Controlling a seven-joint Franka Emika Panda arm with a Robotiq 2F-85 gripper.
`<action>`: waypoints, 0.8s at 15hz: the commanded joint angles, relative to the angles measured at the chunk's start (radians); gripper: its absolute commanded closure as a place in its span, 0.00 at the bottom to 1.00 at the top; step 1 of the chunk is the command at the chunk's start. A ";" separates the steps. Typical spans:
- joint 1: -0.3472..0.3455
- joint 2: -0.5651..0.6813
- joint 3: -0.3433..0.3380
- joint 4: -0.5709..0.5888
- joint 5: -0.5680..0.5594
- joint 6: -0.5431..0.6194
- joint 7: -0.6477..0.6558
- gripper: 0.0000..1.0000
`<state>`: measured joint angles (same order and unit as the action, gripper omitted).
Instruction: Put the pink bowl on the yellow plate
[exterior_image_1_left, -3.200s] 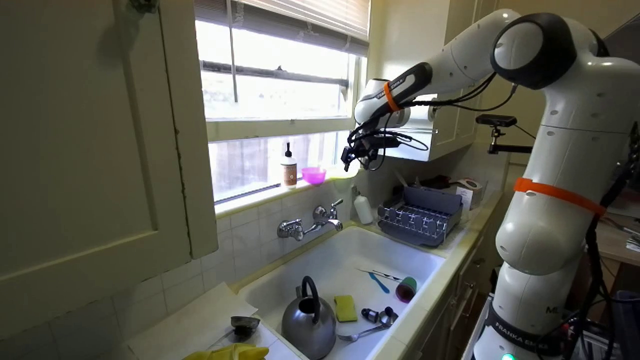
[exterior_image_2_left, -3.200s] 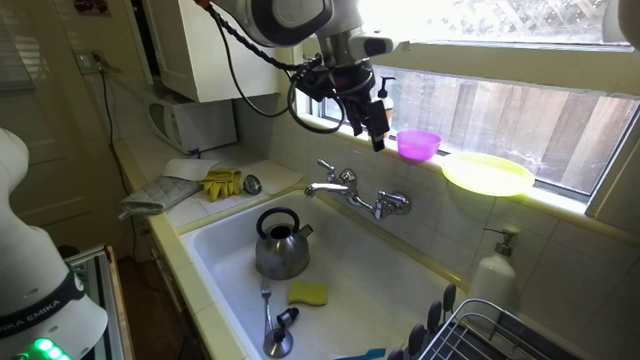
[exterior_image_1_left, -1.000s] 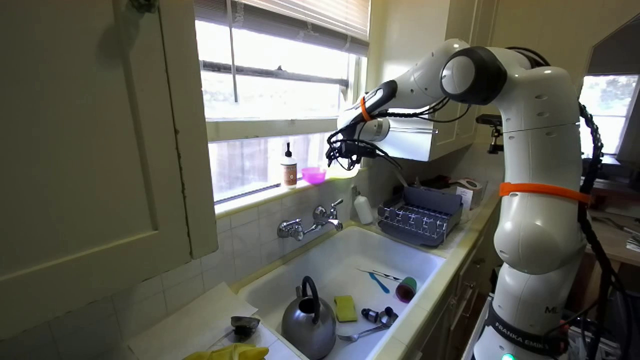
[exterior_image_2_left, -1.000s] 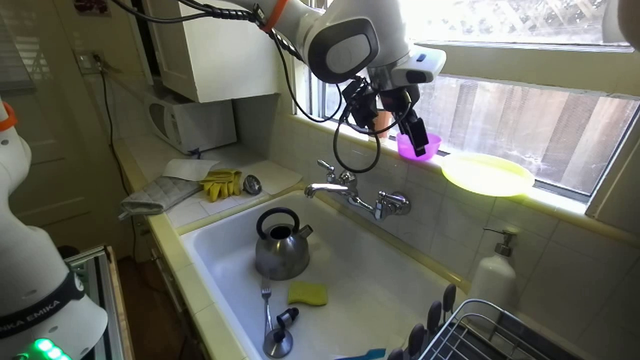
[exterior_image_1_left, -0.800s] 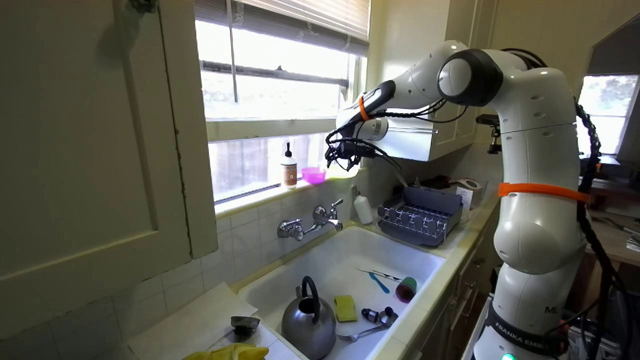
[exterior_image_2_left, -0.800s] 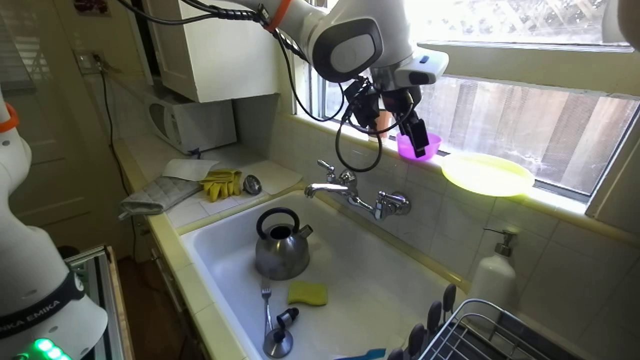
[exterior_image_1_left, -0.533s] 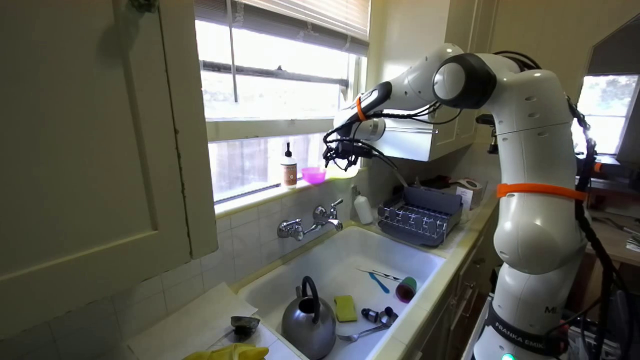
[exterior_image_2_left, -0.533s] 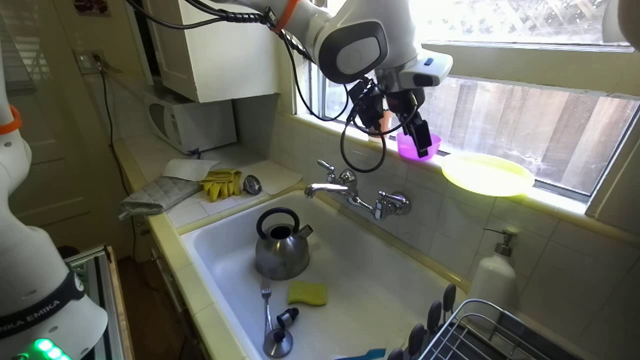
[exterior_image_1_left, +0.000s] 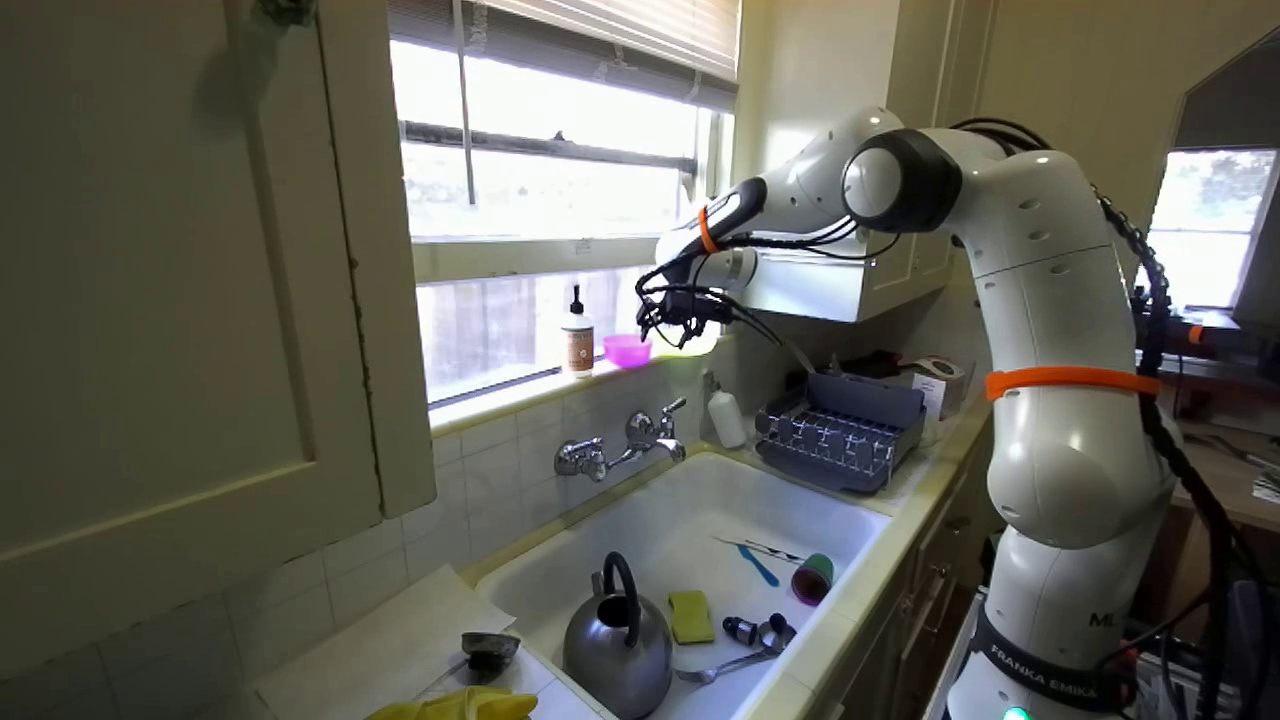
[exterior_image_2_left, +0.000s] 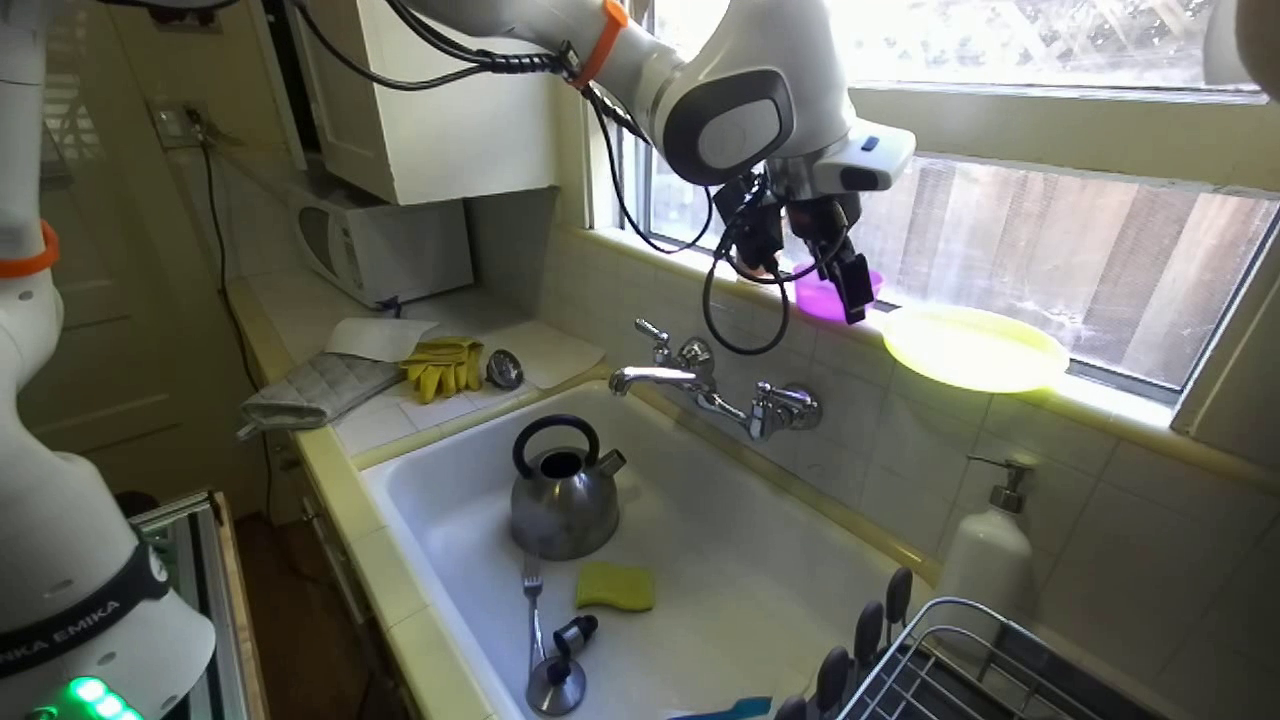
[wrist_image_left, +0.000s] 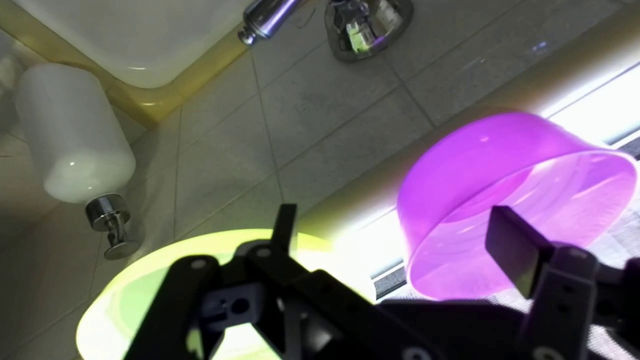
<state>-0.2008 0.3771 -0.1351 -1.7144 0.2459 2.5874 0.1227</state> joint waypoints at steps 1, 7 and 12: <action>-0.018 0.043 0.022 0.067 0.033 -0.038 0.008 0.29; -0.027 0.063 0.036 0.098 0.042 -0.054 0.005 0.71; -0.036 0.058 0.051 0.099 0.061 -0.058 -0.007 1.00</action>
<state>-0.2158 0.4267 -0.1065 -1.6420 0.2648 2.5645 0.1312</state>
